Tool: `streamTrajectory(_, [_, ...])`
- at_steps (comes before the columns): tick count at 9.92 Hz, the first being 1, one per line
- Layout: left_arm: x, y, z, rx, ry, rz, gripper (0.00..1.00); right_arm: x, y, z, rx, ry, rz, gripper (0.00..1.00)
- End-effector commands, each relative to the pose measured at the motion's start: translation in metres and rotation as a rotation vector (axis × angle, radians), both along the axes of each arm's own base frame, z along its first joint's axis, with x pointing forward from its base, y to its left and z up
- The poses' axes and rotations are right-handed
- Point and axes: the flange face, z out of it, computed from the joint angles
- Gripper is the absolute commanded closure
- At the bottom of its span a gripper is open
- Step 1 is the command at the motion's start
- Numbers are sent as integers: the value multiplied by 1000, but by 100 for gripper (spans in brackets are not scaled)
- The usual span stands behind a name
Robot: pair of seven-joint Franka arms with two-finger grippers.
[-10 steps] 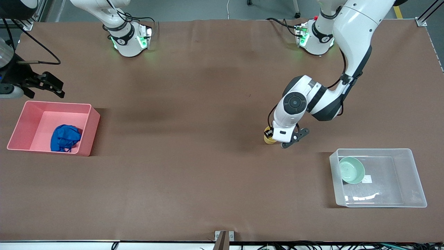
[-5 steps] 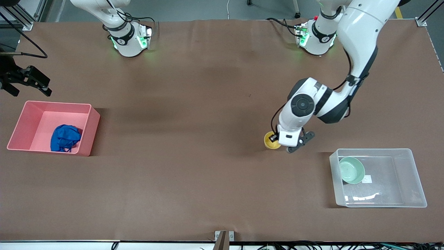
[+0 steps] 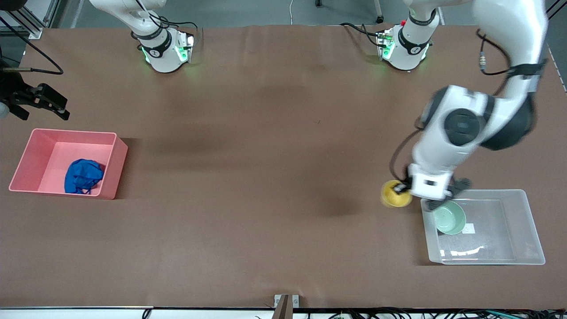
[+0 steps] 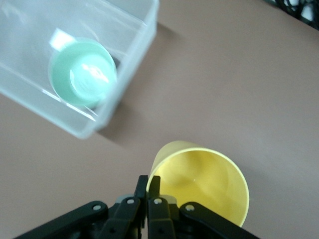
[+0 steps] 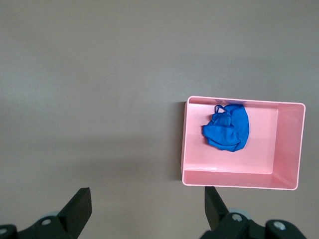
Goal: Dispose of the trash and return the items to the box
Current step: 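Carry the yellow cup over the box and set it into the bowl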
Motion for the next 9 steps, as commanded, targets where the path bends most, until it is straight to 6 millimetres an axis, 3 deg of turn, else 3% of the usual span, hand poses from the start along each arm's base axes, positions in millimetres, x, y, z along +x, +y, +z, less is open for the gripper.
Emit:
streamTrajectory(1, [11, 84, -17, 21, 47, -110, 100, 5, 0, 0, -13, 7, -5, 0])
streamTrajectory(4, [28, 180, -44, 3, 77, -244, 100, 5, -1, -1, -11, 9, -5, 0])
streamTrajectory(5, [30, 195, -61, -13, 82, -251, 100, 5, 0, -1, -11, 9, -5, 0])
streamTrajectory(9, [47, 204, -131, -75, -2, -245, 100, 4, 0, -1, -11, 13, -6, 0])
